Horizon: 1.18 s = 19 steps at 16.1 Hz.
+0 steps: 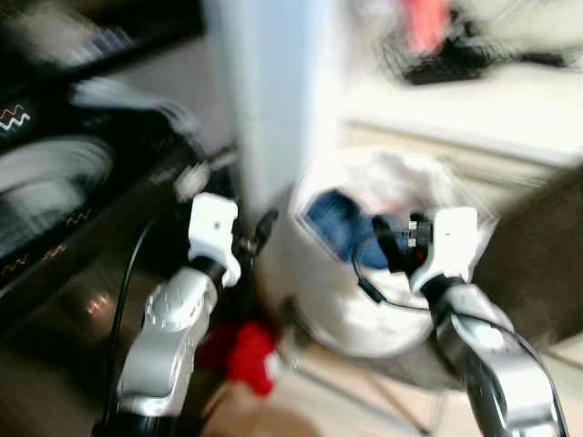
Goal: Clothes washing
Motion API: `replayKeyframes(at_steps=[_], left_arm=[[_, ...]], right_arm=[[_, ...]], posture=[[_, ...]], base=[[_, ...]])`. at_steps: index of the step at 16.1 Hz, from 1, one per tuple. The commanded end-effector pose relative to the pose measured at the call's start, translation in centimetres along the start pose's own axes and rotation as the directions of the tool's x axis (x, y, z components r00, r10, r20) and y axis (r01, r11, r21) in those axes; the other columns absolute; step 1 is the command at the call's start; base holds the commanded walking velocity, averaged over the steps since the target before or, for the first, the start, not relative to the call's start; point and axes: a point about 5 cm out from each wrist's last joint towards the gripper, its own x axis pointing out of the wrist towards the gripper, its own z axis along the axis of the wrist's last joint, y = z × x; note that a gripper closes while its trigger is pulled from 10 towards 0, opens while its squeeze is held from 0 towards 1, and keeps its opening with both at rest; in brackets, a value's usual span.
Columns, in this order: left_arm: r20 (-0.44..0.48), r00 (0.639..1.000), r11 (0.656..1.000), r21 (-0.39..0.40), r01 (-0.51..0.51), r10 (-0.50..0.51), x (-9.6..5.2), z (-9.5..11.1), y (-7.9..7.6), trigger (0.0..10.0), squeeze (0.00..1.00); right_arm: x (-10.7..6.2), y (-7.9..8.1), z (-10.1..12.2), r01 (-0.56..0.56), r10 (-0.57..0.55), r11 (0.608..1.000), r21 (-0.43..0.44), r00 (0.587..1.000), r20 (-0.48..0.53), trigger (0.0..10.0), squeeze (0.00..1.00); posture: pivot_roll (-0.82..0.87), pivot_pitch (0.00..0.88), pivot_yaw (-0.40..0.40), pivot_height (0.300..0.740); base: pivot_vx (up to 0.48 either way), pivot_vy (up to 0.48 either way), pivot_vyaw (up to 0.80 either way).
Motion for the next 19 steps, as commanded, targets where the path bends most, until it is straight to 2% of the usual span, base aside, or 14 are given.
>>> replayKeyframes(at_steps=[1,3,7,9,11,13,14,16,17,19], left_arm=[[0.032,0.999,1.0,0.007,0.019,-0.019,0.8,0.8,-0.2,10.0,0.0],[0.015,0.999,0.999,0.014,-0.047,0.047,0.7,0.2,0.6,10.0,0.0],[0.018,0.998,0.998,0.035,-0.057,0.056,0.6,0.5,1.1,10.0,0.0],[0.031,0.995,0.994,0.052,-0.098,0.096,0.6,0.8,1.7,10.0,0.0],[0.042,0.997,0.997,0.038,-0.072,0.071,0.6,0.9,1.7,10.0,0.0],[0.038,0.999,0.999,0.049,-0.015,0.013,0.6,1.0,1.2,10.0,0.0],[0.036,0.999,0.998,0.059,0.031,-0.033,0.5,0.9,0.9,10.0,0.0],[0.022,0.995,0.993,0.069,0.093,-0.095,0.4,0.8,0.5,10.0,0.0],[-0.023,0.983,0.979,0.091,0.185,-0.184,0.2,0.5,0.0,10.0,0.0],[-0.072,0.966,0.964,0.079,0.252,-0.247,-0.1,-0.1,-0.3,10.0,0.0]], right_arm=[[0.7,0.0,0.6,-0.035,0.035,0.999,-0.02,0.999,-0.008,10.0,0.0],[0.9,0.0,0.0,-0.051,0.047,0.995,-0.081,0.998,-0.049,10.0,0.0],[1.0,0.4,0.1,-0.087,0.083,0.994,-0.06,0.994,-0.066,10.0,0.0],[1.2,0.2,0.2,-0.084,0.081,0.995,-0.054,0.995,-0.065,10.0,0.0],[1.5,-0.4,-0.4,-0.047,0.041,0.997,-0.054,0.994,-0.106,10.0,0.0],[1.7,-1.1,-1.0,-0.021,0.018,1.0,-0.018,0.987,-0.158,10.0,0.0],[1.9,-1.3,-1.4,-0.04,0.042,0.999,0.015,0.981,-0.187,10.0,1.0],[2.3,-1.6,-1.7,-0.045,0.044,0.999,0.003,0.973,-0.225,10.0,1.0],[2.8,-1.9,-2.1,-0.058,0.059,0.998,0.014,0.955,-0.291,10.0,1.0],[3.3,-1.8,-3.0,-0.109,0.118,0.993,0.046,0.922,-0.37,10.0,1.0]], posture=[[-0.03,0.0,0.039,0.74],[-0.02,0.0,0.035,0.74],[0.0,0.0,0.021,0.74],[0.0,0.0,0.021,0.74],[0.01,0.0,0.024,0.74],[0.01,0.0,0.028,0.74],[0.01,0.0,0.036,0.74],[0.01,0.0,0.038,0.74],[0.01,0.0,0.04,0.74],[0.01,0.0,0.046,0.74]], base=[[0.48,0.0,0.0],[0.48,0.0,0.0],[0.48,0.0,0.0],[0.0,0.0,0.0],[0.0,0.0,0.0],[0.0,0.0,0.0],[0.0,0.0,0.0],[0.0,0.0,0.0],[0.0,0.0,0.0],[0.0,0.0,0.0]])
